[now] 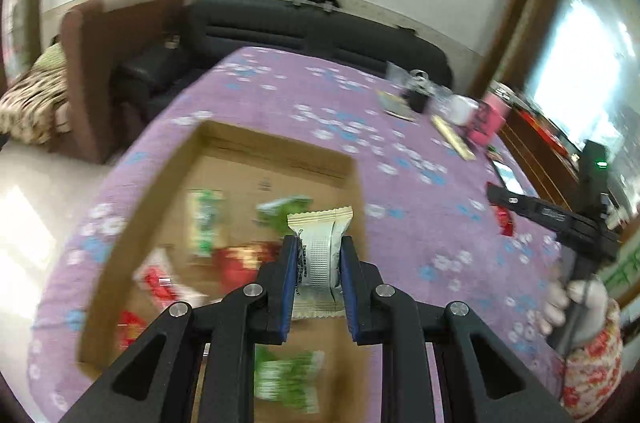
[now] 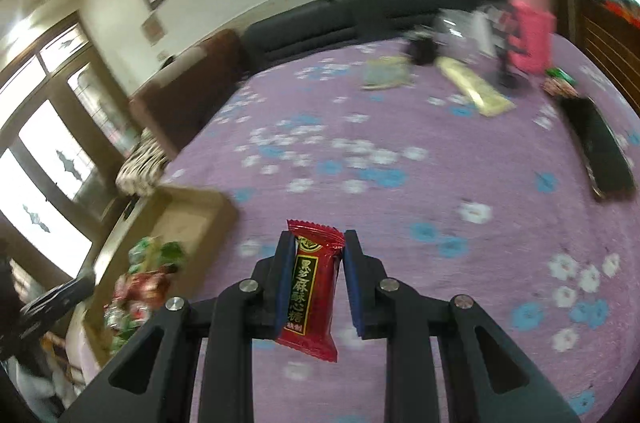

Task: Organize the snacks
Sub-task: 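Carry the red packet and cream candy into the box and open both grippers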

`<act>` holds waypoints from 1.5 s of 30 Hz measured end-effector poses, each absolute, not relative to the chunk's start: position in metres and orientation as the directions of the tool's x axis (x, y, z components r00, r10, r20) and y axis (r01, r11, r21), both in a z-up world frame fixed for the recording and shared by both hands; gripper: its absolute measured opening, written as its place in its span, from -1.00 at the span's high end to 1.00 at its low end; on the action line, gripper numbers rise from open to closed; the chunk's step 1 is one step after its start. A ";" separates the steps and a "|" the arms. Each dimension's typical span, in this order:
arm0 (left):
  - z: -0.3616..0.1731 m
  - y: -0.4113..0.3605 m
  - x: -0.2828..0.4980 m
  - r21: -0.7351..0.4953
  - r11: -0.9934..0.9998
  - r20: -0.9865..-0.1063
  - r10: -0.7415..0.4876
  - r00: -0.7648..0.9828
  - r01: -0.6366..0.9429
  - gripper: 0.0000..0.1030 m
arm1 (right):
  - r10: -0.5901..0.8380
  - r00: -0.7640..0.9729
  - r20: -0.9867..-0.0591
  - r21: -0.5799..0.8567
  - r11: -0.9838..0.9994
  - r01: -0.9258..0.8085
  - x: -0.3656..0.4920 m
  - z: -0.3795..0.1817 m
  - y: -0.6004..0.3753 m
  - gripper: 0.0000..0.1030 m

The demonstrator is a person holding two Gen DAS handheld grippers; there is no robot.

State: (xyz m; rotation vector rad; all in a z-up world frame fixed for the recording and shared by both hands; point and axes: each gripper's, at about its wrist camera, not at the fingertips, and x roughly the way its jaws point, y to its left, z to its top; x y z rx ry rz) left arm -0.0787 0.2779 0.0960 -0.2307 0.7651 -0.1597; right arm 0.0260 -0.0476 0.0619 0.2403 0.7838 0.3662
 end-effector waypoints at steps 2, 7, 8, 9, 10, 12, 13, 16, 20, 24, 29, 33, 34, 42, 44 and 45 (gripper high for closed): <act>0.094 0.293 -0.077 -0.268 0.963 -0.668 -0.211 0.714 0.034 0.60 | 0.431 0.641 -0.635 0.329 0.902 -0.281 0.023 0.074 -0.022 0.55; 0.088 0.320 -0.064 -0.271 0.962 -0.688 -0.181 0.703 -0.017 0.59 | 0.486 0.595 -0.640 0.319 0.873 -0.369 0.022 0.090 0.038 0.55; 0.087 0.324 -0.062 -0.273 0.962 -0.694 -0.179 0.698 -0.025 0.59 | 0.496 0.582 -0.645 0.320 0.866 -0.383 0.023 0.090 0.050 0.55; 0.086 0.327 -0.059 -0.274 0.961 -0.698 -0.175 0.694 -0.033 0.59 | 0.503 0.568 -0.651 0.318 0.861 -0.397 0.025 0.090 0.064 0.55; 0.083 0.331 -0.055 -0.277 0.960 -0.703 -0.175 0.689 -0.039 0.59 | 0.505 0.558 -0.658 0.312 0.858 -0.409 0.026 0.089 0.077 0.55; 0.079 0.334 -0.047 -0.272 0.961 -0.713 -0.172 0.680 -0.042 0.59 | 0.501 0.545 -0.672 0.296 0.857 -0.423 0.028 0.084 0.096 0.55; 0.076 0.337 -0.042 -0.264 0.963 -0.721 -0.164 0.674 -0.048 0.59 | 0.497 0.531 -0.686 0.287 0.856 -0.430 0.032 0.080 0.110 0.55; 0.069 0.342 -0.030 -0.263 0.963 -0.735 -0.165 0.658 -0.053 0.59 | 0.480 0.509 -0.714 0.266 0.859 -0.437 0.040 0.067 0.136 0.55; 0.060 0.350 -0.015 -0.269 0.961 -0.754 -0.163 0.637 -0.071 0.59 | 0.476 0.475 -0.741 0.274 0.859 -0.432 0.057 0.053 0.162 0.55; 0.051 0.358 -0.003 -0.289 0.952 -0.768 -0.169 0.618 -0.099 0.59 | 0.483 0.450 -0.751 0.295 0.856 -0.425 0.075 0.043 0.181 0.55; 0.042 0.365 0.005 -0.310 0.943 -0.777 -0.175 0.605 -0.125 0.59 | 0.486 0.413 -0.770 0.321 0.855 -0.408 0.100 0.031 0.198 0.55; 0.042 0.370 0.005 -0.342 0.931 -0.765 -0.197 0.613 -0.128 0.18 | 0.488 0.388 -0.782 0.333 0.853 -0.402 0.112 0.020 0.207 0.54; 0.043 0.371 0.004 -0.346 0.929 -0.761 -0.197 0.618 -0.129 -0.05 | 0.490 0.381 -0.784 0.336 0.851 -0.404 0.113 0.018 0.209 0.51; 0.055 0.372 -0.013 -0.375 0.919 -0.717 -0.205 0.667 -0.120 -0.22 | 0.504 0.405 -0.763 0.357 0.851 -0.386 0.109 0.024 0.199 0.34; 0.061 0.369 -0.020 -0.374 0.921 -0.703 -0.205 0.681 -0.109 -0.24 | 0.501 0.431 -0.750 0.340 0.852 -0.397 0.102 0.034 0.192 0.32; 0.064 0.367 -0.024 -0.374 0.922 -0.696 -0.204 0.689 -0.104 -0.25 | 0.500 0.443 -0.744 0.334 0.853 -0.402 0.097 0.039 0.189 0.31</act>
